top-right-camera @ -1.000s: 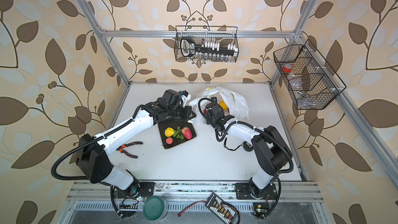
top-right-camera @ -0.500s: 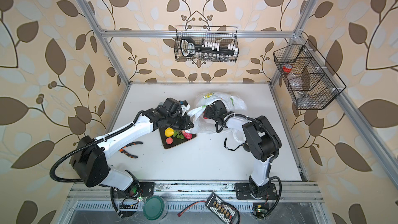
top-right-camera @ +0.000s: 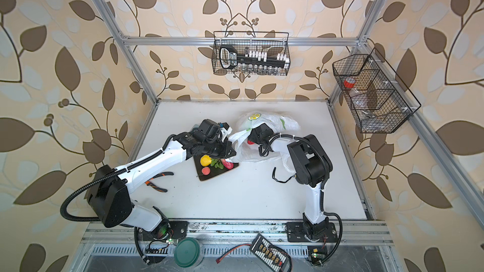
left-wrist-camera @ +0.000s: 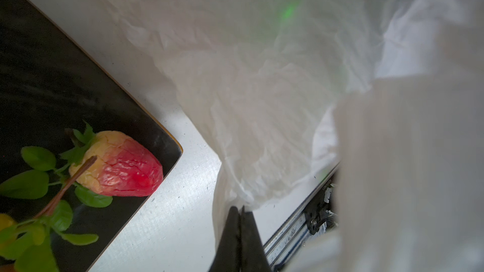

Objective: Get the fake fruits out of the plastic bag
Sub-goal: 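Close the right gripper on a pink-yellow apple inside the bag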

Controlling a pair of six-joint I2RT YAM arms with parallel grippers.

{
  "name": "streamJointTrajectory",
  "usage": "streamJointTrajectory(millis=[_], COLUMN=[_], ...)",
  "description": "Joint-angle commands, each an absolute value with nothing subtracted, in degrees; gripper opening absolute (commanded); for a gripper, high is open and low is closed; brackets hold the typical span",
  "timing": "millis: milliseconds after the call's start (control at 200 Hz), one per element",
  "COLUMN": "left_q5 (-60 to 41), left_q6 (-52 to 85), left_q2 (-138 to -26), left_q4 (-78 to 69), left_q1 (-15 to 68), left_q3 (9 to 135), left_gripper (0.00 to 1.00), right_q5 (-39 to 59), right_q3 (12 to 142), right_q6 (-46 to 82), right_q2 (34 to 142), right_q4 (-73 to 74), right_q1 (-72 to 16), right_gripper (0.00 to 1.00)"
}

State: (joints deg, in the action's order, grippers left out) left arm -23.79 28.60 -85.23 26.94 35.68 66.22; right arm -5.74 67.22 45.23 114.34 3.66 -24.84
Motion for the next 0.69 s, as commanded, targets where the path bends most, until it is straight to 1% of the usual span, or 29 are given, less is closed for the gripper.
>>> streamJointTrajectory(millis=[0, 150, 250, 545, 690], left_q5=[-24.39, -24.17, -23.78, -22.87, -22.42], left_q6=[27.66, 27.92, 28.1, 28.56, 28.52], left_q2=[-83.76, -83.74, -83.63, -83.5, -83.54], left_q4=[27.51, 27.43, 27.44, 26.86, 26.69], left_q1=[36.19, 36.14, 36.13, 36.14, 36.14], left_q3=[67.62, 67.66, 67.51, 67.87, 68.42], left_gripper=[0.0, 0.0, 0.0, 0.0, 0.0], right_q5=[-6.33, -5.92, -5.66, -5.07, -2.71], right_q3=[68.82, 68.43, 67.43, 60.62, 55.98], right_q6=[46.81, 46.76, 46.12, 38.67, 33.69], right_q2=[115.73, 115.25, 113.74, 105.59, 100.85], right_q4=[1.94, 2.11, 2.37, 3.22, 2.36], right_q1=[-24.59, -24.52, -24.48, -24.63, -24.87], right_gripper=[0.66, 0.56, 0.52, 0.52, 0.53])
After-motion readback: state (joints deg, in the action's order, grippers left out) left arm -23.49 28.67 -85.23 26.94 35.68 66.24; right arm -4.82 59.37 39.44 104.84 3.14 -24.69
